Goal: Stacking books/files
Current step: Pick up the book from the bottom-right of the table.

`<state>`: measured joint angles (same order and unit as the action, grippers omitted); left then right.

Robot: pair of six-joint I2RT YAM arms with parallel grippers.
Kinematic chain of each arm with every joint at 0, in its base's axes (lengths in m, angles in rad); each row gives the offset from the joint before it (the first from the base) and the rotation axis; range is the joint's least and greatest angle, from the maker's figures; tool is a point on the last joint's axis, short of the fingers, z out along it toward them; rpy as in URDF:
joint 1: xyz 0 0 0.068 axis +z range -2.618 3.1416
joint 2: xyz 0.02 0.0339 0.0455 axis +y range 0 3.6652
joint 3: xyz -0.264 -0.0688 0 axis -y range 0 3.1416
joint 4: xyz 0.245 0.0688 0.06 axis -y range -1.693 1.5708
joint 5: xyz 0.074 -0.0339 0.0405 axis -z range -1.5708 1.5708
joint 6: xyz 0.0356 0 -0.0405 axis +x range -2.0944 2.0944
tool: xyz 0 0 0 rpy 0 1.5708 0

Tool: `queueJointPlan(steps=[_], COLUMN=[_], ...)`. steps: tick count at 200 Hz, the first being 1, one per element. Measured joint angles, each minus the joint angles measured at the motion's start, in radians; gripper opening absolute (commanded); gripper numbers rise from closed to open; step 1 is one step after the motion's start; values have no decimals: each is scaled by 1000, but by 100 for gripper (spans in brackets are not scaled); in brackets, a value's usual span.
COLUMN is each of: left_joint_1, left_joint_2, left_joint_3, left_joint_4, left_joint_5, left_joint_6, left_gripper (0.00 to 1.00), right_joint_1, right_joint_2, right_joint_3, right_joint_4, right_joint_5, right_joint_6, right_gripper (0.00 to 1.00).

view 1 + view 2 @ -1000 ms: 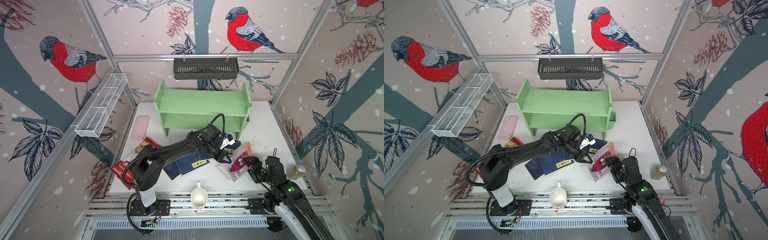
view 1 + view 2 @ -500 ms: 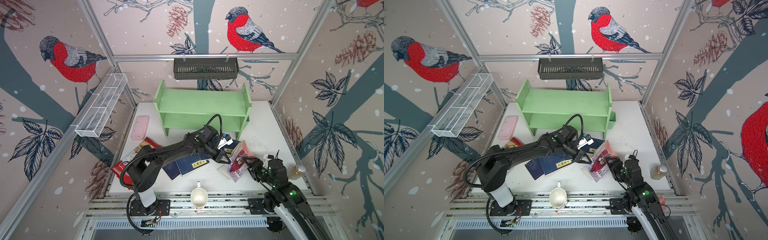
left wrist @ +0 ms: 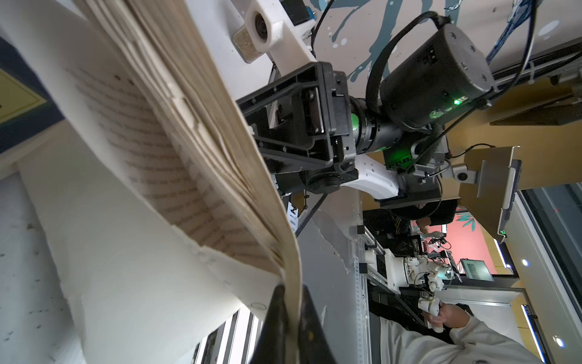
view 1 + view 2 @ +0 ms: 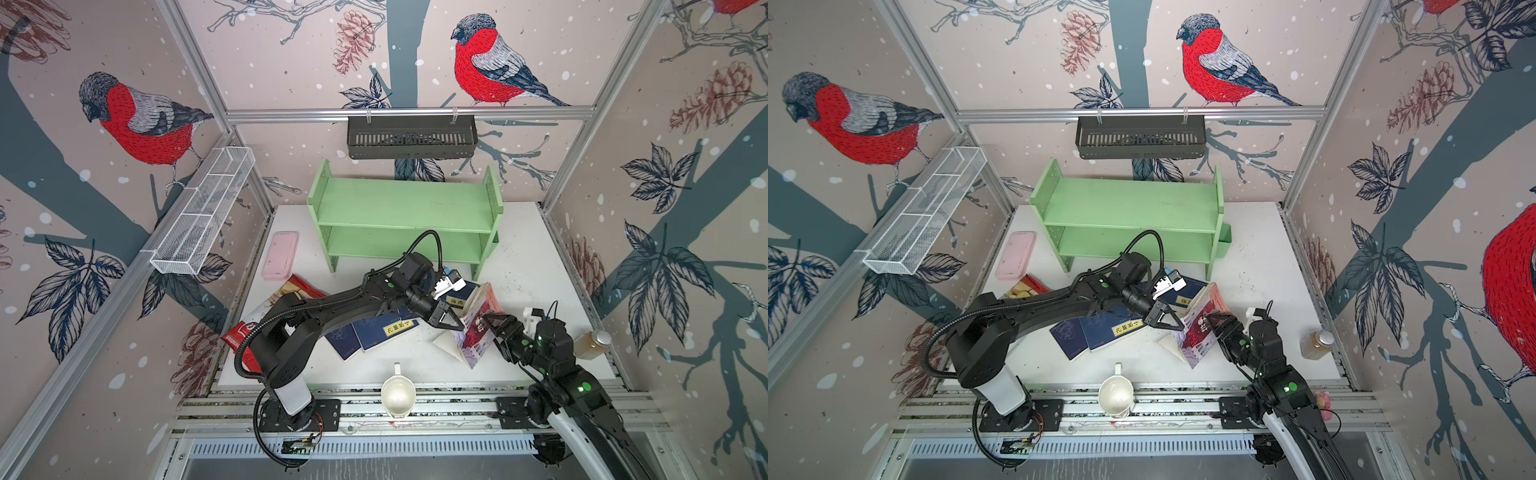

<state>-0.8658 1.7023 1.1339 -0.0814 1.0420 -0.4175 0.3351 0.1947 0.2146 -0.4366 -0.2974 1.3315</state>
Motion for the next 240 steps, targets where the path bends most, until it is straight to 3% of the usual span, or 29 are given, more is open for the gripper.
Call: queueJointPlan(steps=[63, 155, 240], left_joint_1=[0, 0, 43], left_joint_2=[-16, -17, -42], left_joint_3=[-40, -44, -12], left_joint_4=[95, 278, 271], left_joint_5=[72, 187, 192], left_joint_6=[-77, -217, -238], left_gripper=[0, 0, 0], right_joint_1=[0, -3, -3], right_joint_2=[-9, 157, 207], right_joint_3=[63, 271, 307], right_joint_4=[-66, -168, -139], right_joint_5=[-3, 48, 37], right_joint_6=[-20, -107, -135], right_gripper=[80, 82, 81])
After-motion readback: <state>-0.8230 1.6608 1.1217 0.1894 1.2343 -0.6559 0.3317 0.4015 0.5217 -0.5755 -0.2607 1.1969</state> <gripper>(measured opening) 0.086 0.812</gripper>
